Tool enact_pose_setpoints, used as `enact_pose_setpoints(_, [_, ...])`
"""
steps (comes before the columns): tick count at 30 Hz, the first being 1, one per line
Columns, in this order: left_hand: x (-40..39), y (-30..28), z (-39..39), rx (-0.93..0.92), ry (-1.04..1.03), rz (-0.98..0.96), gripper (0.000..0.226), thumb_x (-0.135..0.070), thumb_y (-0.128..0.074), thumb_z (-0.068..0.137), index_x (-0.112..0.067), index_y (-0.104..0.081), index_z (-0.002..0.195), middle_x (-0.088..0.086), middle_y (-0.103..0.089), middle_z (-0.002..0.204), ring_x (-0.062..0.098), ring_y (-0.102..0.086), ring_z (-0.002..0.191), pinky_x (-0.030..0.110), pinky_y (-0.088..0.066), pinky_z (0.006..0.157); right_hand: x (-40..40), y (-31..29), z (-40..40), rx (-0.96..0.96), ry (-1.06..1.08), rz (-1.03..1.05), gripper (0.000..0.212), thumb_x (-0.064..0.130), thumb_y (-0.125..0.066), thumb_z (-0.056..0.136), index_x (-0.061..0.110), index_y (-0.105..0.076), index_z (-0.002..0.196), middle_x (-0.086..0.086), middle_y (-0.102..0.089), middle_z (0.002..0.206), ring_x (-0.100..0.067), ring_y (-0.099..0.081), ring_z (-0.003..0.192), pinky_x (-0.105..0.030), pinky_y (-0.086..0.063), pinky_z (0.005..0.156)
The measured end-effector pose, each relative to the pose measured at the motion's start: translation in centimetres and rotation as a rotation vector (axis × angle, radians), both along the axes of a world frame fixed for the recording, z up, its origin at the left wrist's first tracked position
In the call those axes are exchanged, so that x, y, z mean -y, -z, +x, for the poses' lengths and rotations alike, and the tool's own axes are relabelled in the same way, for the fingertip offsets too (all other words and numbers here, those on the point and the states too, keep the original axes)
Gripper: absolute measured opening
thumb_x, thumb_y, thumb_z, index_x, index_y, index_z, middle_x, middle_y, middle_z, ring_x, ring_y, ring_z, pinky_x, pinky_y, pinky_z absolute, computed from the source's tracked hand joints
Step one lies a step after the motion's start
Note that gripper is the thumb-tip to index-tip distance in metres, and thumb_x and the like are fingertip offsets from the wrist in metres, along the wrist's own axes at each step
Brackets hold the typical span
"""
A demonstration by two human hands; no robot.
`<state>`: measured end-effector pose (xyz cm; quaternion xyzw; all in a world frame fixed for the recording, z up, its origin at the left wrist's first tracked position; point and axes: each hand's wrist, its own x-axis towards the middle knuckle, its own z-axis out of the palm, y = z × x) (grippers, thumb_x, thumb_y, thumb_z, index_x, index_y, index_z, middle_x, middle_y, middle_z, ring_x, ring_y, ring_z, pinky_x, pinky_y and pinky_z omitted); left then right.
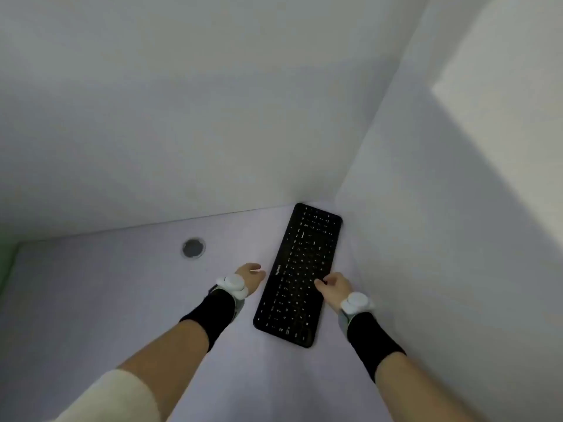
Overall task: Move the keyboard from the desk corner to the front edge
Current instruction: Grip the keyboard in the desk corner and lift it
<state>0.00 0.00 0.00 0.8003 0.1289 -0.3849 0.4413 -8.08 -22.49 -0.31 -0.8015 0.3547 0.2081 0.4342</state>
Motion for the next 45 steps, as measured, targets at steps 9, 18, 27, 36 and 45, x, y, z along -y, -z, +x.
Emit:
enact_pose_setpoints(9, [1.5,1.7,0.5,-0.097,-0.035,-0.018,0.055,-0.027,-0.060,0.083,-0.008,-0.050,0.133,0.022,-0.064,0.123,0.034,-0.062,0.114,0.036,-0.048,0.096,1.3,3.9,-0.1,-0.090,0.179,0.163,0.073,0.042,-0.069,0.086,0.012,-0.036,0.143,-0.016,-0.056,0.140,-0.037,-0.063,0.115,-0.051,-0.053,0.100])
enact_pose_setpoints(18, [3.5,1.9,0.8,-0.153,-0.099,-0.107,0.036,-0.016,-0.055,0.090,0.002,-0.060,0.120,0.016,-0.067,0.096,0.030,-0.062,0.090,0.039,-0.051,0.091,1.2,2.4,0.7,-0.053,0.140,0.184,0.023,0.031,-0.067,0.091,0.009,-0.069,0.094,-0.016,-0.074,0.099,-0.038,-0.072,0.097,-0.050,-0.057,0.094])
enact_pose_setpoints(27, [3.2,1.9,0.4,-0.092,-0.078,-0.116,0.039,-0.013,-0.047,0.093,-0.002,-0.052,0.130,0.024,-0.061,0.126,0.042,-0.060,0.115,0.049,-0.048,0.100,0.6,1.6,0.2,-0.046,0.080,0.189,0.054,0.043,-0.063,0.093,0.001,-0.063,0.126,-0.016,-0.070,0.121,-0.034,-0.068,0.111,-0.037,-0.053,0.098])
enact_pose_setpoints(36, [1.6,0.3,-0.5,-0.089,-0.171,-0.295,0.033,-0.021,-0.054,0.093,-0.013,-0.050,0.125,0.018,-0.066,0.099,0.032,-0.062,0.088,0.058,-0.050,0.092,-0.1,0.6,0.3,-0.019,0.174,0.233,0.049,0.057,-0.064,0.087,0.010,-0.066,0.100,-0.013,-0.073,0.100,-0.034,-0.071,0.098,-0.047,-0.058,0.093])
enact_pose_setpoints(45, [-3.0,-2.7,-1.4,-0.022,-0.205,-0.412,0.032,-0.016,-0.056,0.093,-0.008,-0.055,0.124,0.011,-0.070,0.092,0.027,-0.064,0.080,0.044,-0.053,0.086,-0.8,-0.1,1.6,0.133,0.146,0.335,0.103,0.074,-0.070,0.067,0.007,-0.044,0.140,-0.015,-0.070,0.117,-0.032,-0.073,0.096,-0.052,-0.061,0.087])
